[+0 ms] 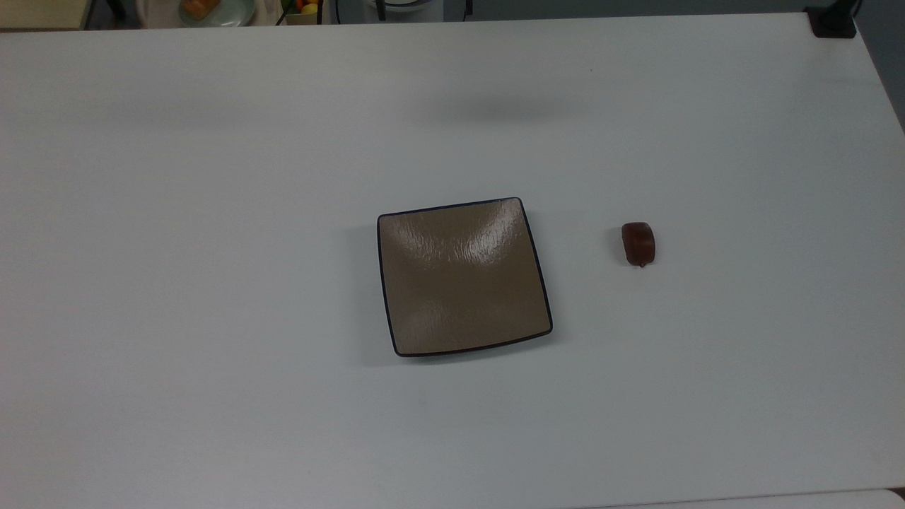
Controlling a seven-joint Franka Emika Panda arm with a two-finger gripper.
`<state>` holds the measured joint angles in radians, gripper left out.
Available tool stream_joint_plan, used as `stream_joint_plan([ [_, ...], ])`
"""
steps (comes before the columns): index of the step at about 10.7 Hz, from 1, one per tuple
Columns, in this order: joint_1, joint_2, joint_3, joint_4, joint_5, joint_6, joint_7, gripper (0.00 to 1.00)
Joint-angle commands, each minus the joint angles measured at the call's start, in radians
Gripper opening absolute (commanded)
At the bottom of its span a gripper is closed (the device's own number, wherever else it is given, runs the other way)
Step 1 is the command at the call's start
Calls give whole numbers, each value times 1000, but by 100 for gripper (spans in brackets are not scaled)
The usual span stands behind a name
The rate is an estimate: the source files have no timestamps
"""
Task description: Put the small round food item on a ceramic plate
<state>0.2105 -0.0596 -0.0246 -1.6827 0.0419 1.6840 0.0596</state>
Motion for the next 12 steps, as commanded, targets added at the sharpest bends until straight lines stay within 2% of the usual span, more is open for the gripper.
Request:
stream_joint_plan([
  [1, 1, 10, 6, -6, 7, -3, -18, 100],
  [4, 38, 32, 9, -5, 7, 14, -12, 100],
  [6, 69, 41, 11, 32, 10, 10, 6, 100],
  [10, 160, 121, 15, 112, 10, 13, 205, 100],
  [12, 179, 197, 50, 178, 7, 19, 265, 100],
])
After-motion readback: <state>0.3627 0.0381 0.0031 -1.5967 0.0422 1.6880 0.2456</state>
